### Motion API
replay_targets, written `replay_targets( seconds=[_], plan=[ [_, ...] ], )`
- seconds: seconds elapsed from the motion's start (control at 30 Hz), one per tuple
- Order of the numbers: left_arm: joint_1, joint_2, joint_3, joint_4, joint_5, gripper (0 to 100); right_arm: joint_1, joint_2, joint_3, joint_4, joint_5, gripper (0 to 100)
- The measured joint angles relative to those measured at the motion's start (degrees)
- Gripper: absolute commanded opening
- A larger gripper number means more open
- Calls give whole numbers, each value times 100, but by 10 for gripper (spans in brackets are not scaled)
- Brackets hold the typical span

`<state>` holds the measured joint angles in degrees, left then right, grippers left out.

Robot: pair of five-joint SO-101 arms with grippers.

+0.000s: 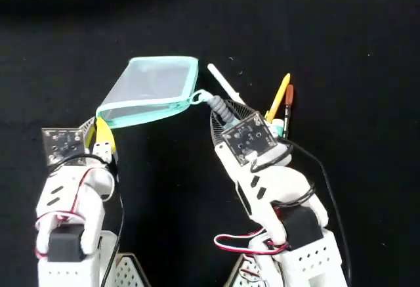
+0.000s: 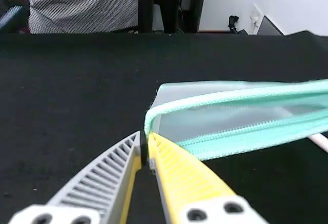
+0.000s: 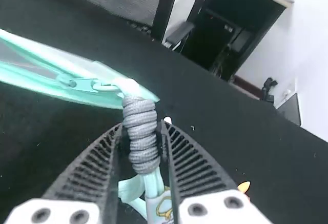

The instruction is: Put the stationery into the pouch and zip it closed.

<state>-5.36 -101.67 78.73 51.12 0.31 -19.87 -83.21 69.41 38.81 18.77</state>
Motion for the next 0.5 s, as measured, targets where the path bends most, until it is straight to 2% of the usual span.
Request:
replay_targets(
  seconds=[0.13,0.27,0.5],
  plan=[
    [-9,35,-949,695,-62,33,0,-70,0,9,0,11],
    [-9,193,-1864,1301,-510,33,0,-70,-167,97,0,11],
    [-9,1881,-3710,2541,-642,30,-352,-9,-1310,633,0,11]
  ],
)
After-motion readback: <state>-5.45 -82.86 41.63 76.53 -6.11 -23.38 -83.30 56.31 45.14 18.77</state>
